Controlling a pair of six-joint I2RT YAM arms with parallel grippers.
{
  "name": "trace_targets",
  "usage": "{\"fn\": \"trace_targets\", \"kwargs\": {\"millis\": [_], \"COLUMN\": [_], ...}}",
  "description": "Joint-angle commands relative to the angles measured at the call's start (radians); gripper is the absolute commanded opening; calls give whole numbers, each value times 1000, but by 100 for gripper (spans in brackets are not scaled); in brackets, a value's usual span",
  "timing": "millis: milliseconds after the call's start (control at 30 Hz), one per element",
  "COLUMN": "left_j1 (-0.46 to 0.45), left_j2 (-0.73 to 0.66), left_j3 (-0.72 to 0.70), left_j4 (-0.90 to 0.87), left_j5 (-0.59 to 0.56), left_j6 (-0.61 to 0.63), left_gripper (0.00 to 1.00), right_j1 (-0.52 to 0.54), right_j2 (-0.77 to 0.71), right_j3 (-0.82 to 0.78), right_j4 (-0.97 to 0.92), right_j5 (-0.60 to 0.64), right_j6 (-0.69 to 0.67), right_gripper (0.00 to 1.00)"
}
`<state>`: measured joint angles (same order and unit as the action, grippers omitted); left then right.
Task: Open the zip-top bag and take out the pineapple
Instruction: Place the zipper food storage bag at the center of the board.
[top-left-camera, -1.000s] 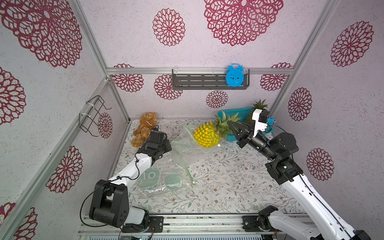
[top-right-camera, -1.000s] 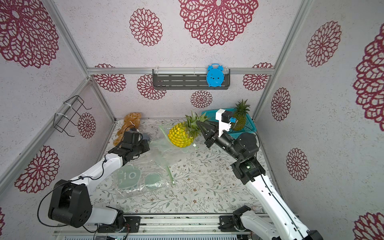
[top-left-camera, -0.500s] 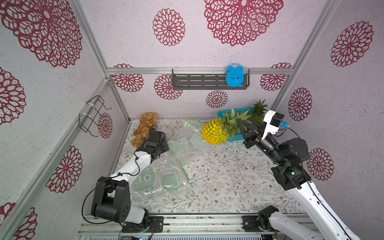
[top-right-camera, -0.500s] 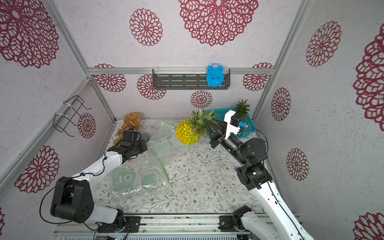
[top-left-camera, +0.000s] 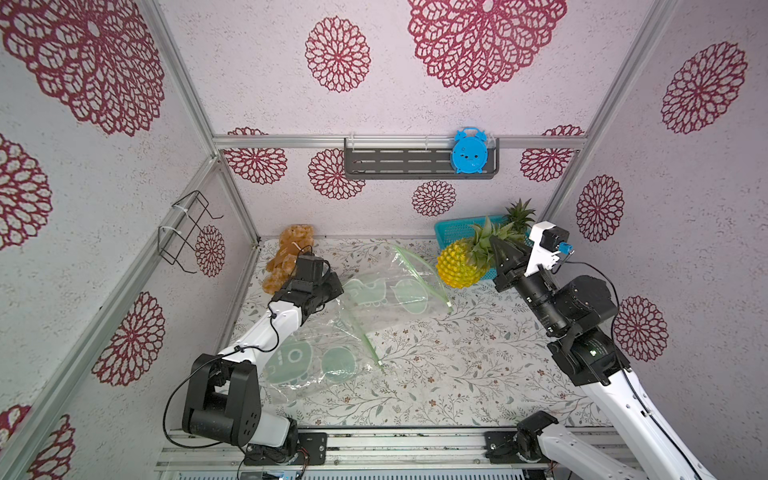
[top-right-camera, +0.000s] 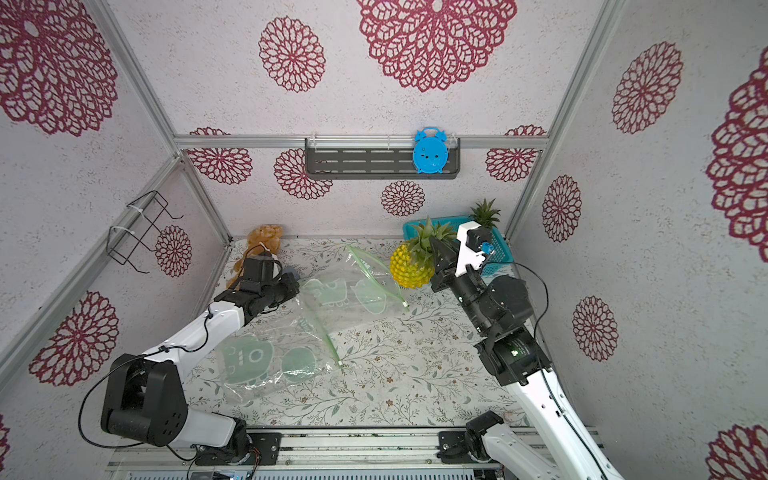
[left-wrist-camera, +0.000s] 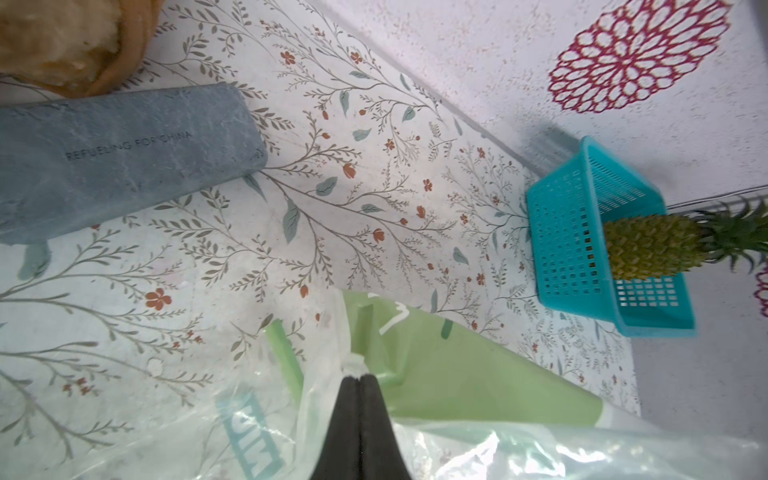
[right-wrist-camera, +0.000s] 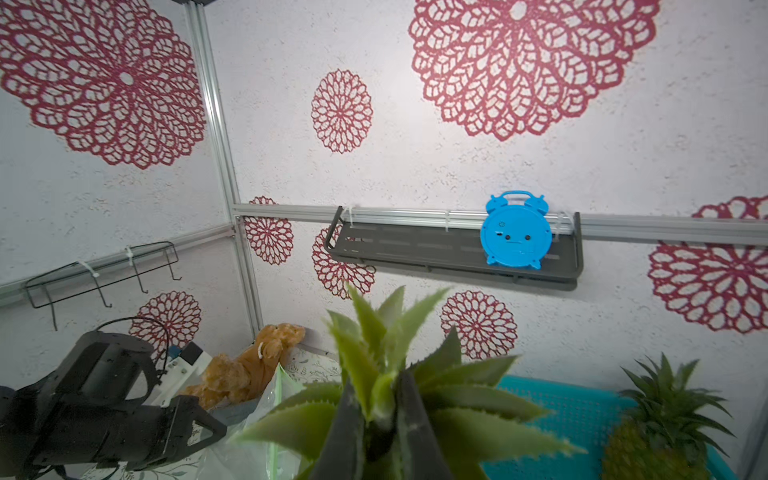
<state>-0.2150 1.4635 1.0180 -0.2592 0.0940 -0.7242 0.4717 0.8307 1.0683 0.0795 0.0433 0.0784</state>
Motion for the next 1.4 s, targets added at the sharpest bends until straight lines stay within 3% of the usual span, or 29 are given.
{"fn": "trace_targets", "kwargs": {"millis": [0, 633, 1267, 1367], "left_j1": [6, 3, 5, 5], "left_j2": [-12, 113, 267, 276], "left_j3": [38, 169, 255, 268], "left_j4": [58, 49, 88, 77], "left_j5": [39, 40, 36, 30], "left_j6": [-36, -53, -43, -34], "left_gripper": [0, 0, 0, 10], "right_j1": [-5, -15, -107, -131], "right_j2": [-70, -159, -126, -109], "right_j3": [34, -69, -128, -127], "right_j4": [100, -108, -104, -95], "right_j5": [122, 315, 253, 221], "right_j6": [-63, -126, -114, -106], "right_gripper": [0, 0, 0, 0]}}
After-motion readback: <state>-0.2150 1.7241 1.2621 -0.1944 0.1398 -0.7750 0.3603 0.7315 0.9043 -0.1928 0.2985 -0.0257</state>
